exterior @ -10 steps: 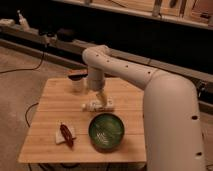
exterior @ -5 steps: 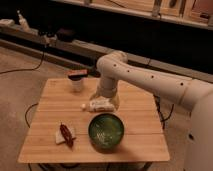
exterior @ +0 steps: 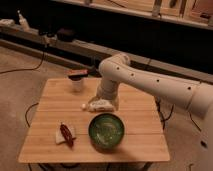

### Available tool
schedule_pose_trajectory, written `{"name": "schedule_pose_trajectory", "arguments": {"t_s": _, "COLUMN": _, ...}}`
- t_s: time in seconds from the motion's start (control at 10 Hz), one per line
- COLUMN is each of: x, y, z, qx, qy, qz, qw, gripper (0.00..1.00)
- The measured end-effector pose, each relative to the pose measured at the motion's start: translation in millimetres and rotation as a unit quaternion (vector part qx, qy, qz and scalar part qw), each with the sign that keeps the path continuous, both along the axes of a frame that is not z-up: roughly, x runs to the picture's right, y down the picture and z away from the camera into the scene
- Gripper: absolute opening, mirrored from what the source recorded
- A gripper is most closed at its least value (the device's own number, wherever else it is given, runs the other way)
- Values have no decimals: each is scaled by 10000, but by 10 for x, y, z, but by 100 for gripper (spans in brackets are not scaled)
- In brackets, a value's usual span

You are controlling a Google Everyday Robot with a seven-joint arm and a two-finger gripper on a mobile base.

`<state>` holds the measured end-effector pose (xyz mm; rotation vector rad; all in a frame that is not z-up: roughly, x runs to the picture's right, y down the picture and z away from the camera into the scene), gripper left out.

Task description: Drag the ceramic bowl in a circle

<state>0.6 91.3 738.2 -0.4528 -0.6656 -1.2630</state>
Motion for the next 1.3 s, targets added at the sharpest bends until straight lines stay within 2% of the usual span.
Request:
{"name": "schedule_pose_trajectory", "arguments": {"t_s": 0.1, "x": 59, "y": 66, "z": 56, "qx": 57, "qy": -247, "qz": -124, "qw": 9996, "gripper": 80}}
{"name": "schedule_pose_trajectory", "arguments": {"t_s": 0.3, "x": 284, "y": 186, "z": 94, "qx": 290, "qy": -733, "qz": -309, "qw": 9964, "gripper": 80}}
{"name": "schedule_pose_trajectory", "arguments": {"t_s": 0.5, "x": 690, "y": 393, "z": 59, "qx": 569, "qy": -1180, "qz": -568, "qw": 9898, "gripper": 80}}
{"name": "schedule_pose_trajectory", "arguments": {"t_s": 0.8, "x": 1013, "y": 606, "z": 42, "qx": 655, "qy": -1360, "qz": -704, "qw": 9860, "gripper": 80}}
{"name": "schedule_pose_trajectory", "arguments": {"t_s": 1.1, "x": 989, "y": 611, "z": 52, "qx": 659, "qy": -1407, "qz": -739, "qw": 9851, "gripper": 80}}
{"name": "schedule_pose_trajectory", "arguments": {"t_s": 1.3, "x": 1043, "y": 796, "z": 197, "qx": 533, "qy": -1551, "qz": -762, "qw": 9835, "gripper": 80}}
